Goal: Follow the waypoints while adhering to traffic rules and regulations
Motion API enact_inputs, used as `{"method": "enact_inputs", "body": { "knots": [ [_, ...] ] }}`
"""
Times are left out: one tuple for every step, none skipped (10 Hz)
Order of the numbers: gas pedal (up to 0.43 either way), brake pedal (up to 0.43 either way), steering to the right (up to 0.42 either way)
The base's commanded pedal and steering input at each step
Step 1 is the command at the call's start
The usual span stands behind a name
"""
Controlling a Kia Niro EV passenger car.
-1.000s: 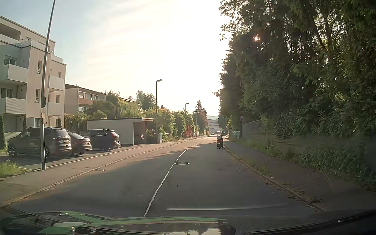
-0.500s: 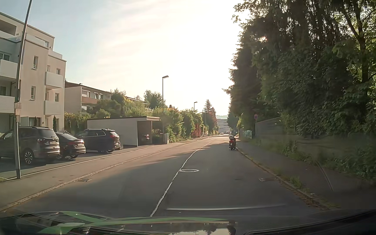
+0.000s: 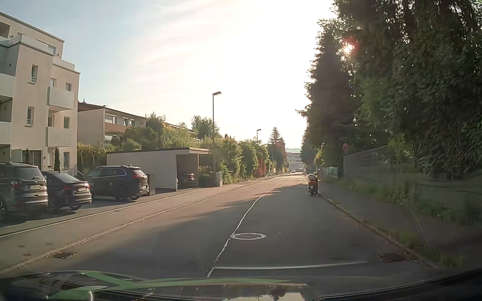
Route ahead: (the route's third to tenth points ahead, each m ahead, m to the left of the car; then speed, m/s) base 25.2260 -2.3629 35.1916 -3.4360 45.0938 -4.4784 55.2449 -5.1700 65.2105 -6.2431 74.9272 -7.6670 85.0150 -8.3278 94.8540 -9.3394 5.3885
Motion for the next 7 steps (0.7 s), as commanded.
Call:
{"method": "enact_inputs", "body": {
  "knots": [
    [0.067, 0.000, -0.027],
    [0.059, 0.000, -0.020],
    [0.039, 0.000, -0.013],
    [0.028, 0.000, -0.007],
    [0.020, 0.000, -0.003],
    [0.020, 0.000, 0.000],
    [0.020, 0.000, 0.001]
  ]
}}
